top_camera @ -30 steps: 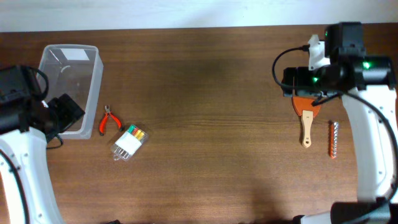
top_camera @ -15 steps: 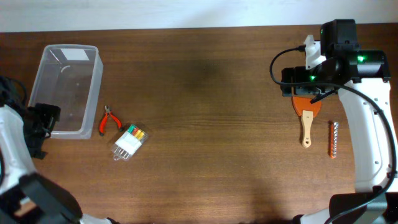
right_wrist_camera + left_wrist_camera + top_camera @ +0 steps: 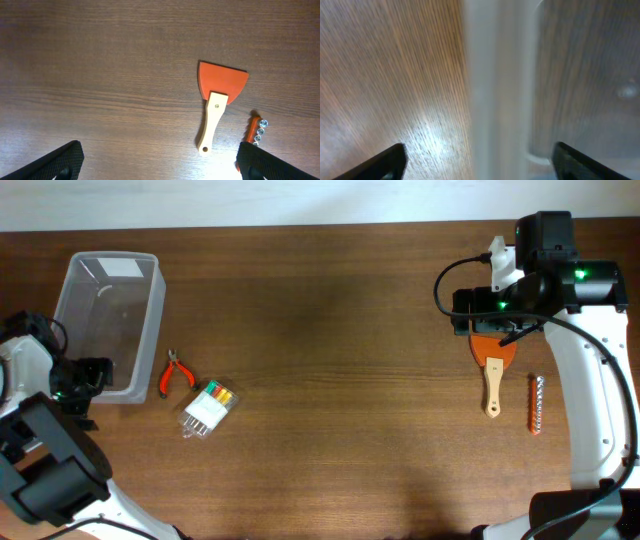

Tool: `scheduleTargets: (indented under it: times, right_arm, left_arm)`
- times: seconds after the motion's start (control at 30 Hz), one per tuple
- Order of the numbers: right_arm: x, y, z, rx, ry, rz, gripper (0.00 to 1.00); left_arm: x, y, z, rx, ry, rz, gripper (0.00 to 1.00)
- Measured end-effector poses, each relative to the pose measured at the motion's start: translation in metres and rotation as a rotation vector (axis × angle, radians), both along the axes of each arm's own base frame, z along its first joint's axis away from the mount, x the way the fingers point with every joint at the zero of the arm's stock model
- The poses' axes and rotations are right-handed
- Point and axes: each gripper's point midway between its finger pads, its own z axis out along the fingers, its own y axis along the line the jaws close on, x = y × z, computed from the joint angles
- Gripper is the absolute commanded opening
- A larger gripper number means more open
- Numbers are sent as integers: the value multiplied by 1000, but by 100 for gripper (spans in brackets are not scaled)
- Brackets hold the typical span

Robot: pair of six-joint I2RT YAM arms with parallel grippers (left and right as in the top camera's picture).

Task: Pack container
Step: 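Move the left gripper to the clear container's edge and grasp it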

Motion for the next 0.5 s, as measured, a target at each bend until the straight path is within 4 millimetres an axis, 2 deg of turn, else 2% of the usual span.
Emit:
scheduleTargets:
  times: [0.07,0.1,0.5]
  right_arm:
    - [0,0,0,1,1,-1,99]
    - [0,0,0,0,1,0,99]
    - [0,0,0,1,2,0,99]
  left_arm:
    - [2,0,1,-1,-6,0,89]
    - [2,1,1,1,-10,0,84]
    - [7,2,3,6,-27,1,81]
